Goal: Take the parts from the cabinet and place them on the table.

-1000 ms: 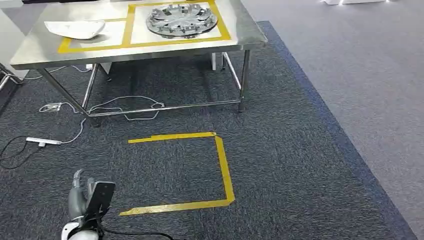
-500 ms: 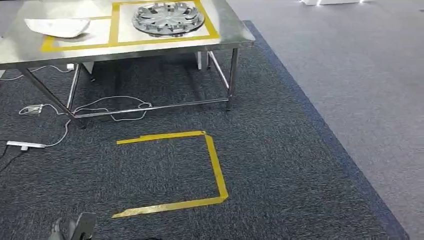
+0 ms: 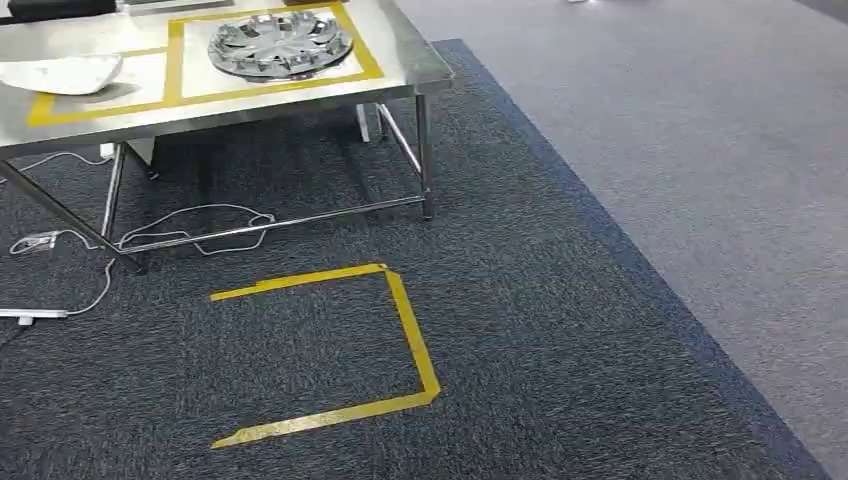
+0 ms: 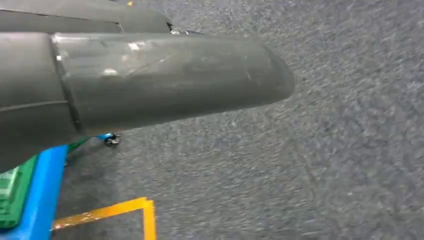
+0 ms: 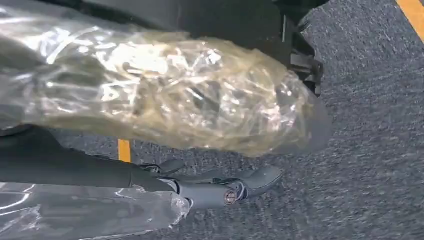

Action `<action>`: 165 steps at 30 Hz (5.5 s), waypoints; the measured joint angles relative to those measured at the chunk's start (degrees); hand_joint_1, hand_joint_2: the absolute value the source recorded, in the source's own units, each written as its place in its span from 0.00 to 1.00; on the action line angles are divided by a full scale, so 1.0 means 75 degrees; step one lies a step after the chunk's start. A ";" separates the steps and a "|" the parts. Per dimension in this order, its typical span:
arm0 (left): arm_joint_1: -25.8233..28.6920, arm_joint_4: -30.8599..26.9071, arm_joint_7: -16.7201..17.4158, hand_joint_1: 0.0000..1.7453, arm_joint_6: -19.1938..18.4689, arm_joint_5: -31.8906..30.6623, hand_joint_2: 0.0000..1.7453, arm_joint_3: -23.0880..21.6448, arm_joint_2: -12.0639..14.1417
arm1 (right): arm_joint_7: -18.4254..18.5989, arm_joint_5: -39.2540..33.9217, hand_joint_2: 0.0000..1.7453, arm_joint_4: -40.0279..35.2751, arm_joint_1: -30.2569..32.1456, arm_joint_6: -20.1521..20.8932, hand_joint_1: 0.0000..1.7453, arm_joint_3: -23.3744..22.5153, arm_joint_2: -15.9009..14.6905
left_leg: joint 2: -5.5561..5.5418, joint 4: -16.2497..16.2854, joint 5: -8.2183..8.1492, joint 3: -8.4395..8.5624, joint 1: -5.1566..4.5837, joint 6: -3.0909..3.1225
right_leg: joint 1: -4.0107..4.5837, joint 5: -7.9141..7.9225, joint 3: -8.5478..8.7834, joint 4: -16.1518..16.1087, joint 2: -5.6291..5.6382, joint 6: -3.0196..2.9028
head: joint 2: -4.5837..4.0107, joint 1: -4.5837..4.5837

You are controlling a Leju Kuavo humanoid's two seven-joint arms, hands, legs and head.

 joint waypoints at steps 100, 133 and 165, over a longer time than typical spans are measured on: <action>-0.0179 0.0481 0.1137 0.00 -0.0239 -0.1938 0.00 -0.0994 -0.0149 | 0.0195 -0.0126 0.00 -0.0009 -0.0059 -0.0079 0.00 -0.0437 0.0032 | -0.0721 -0.2430 0.1023 0.1183 -0.0105 0.0277 | -0.0005 0.0171 -0.0313 0.0077 0.0886 0.0194 | 0.0000 -0.0043; -0.0050 0.0501 0.1332 0.00 -0.0114 -0.1757 0.00 -0.0490 -0.0309 | 0.0163 0.0315 0.00 0.0000 0.0036 0.0009 0.00 -0.0166 -0.0105 | -0.0454 -0.2474 0.1153 0.1082 -0.0017 0.0322 | -0.0071 0.0086 -0.0407 0.0169 0.0833 0.0379 | 0.0000 -0.0049; -0.0130 0.0501 0.0933 0.00 -0.0236 -0.2122 0.00 -0.0472 -0.0189 | 0.0766 0.0323 0.00 -0.0003 0.0037 -0.0041 0.00 -0.0187 -0.0423 | -0.0288 -0.2520 0.1111 0.1122 -0.0037 0.0384 | -0.0023 -0.0312 -0.0549 0.0584 0.0187 0.0417 | 0.0000 -0.0044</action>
